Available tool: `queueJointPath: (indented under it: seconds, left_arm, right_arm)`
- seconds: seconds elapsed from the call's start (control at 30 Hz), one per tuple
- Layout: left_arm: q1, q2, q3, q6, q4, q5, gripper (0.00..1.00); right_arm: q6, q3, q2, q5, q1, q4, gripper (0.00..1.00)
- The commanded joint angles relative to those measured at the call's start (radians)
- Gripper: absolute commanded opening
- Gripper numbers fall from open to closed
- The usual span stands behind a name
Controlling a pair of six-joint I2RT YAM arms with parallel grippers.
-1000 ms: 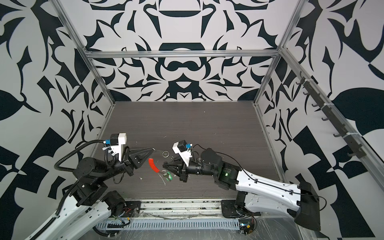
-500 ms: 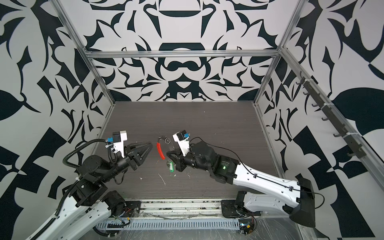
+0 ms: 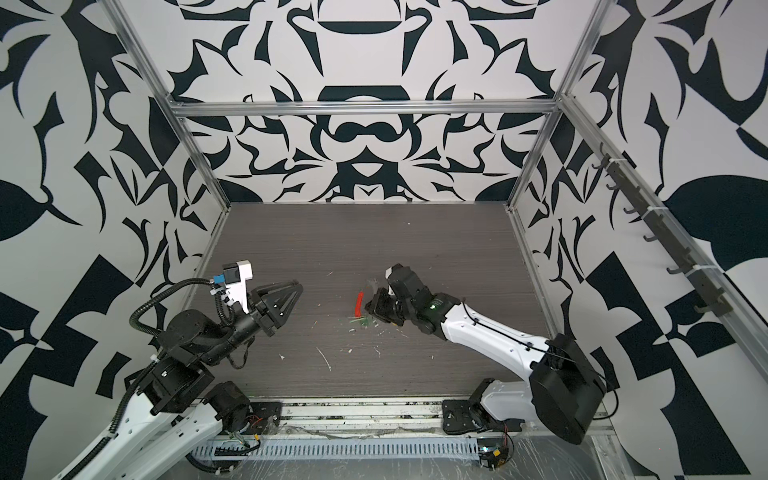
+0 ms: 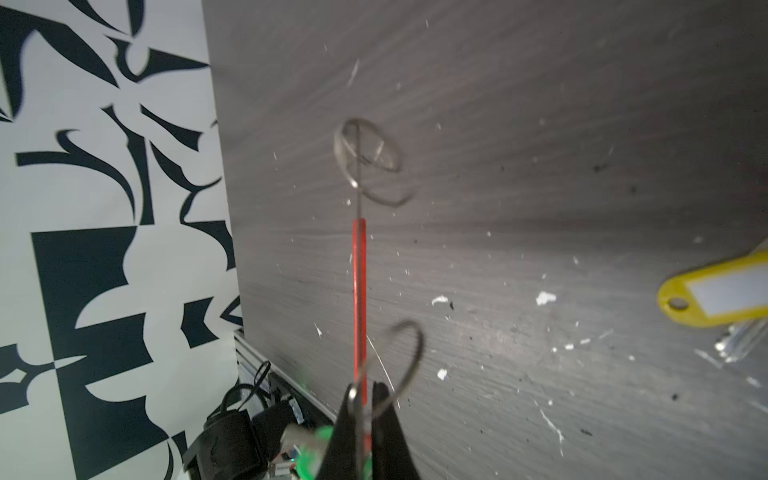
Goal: Remove the keys from the keyring
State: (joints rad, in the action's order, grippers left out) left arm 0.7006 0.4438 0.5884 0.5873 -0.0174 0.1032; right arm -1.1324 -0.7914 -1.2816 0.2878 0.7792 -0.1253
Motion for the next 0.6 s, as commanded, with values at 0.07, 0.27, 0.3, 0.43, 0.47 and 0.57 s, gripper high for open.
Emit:
queueJointPath:
  seconds: [0.07,0.27,0.3,0.43,0.47,0.57]
  left_arm:
    - [-0.001,0.017,-0.002,-0.002,0.009,-0.012,0.4]
    - [-0.001,0.021,0.001,-0.004,-0.004,0.001,0.4]
    - [-0.001,0.022,-0.004,-0.006,-0.011,0.004,0.4]
    - [-0.001,0.038,-0.011,-0.011,-0.019,0.025,0.41]
    - [-0.001,0.041,-0.015,-0.013,-0.03,0.044,0.4]
    - [-0.001,0.048,-0.019,-0.016,-0.054,0.09,0.41]
  right_arm:
    - [-0.078,-0.116,0.028,0.118,0.016,0.166,0.0]
    - [-0.138,-0.042,0.136,0.081,-0.056,0.264,0.0]
    - [-0.17,-0.008,0.125,0.091,-0.063,0.32,0.0]
    - [-0.17,0.006,0.114,0.077,-0.054,0.377,0.0]
    - [-0.157,-0.002,0.116,0.07,-0.051,0.373,0.0]
    - [-0.136,-0.022,0.123,0.063,-0.051,0.386,0.0]
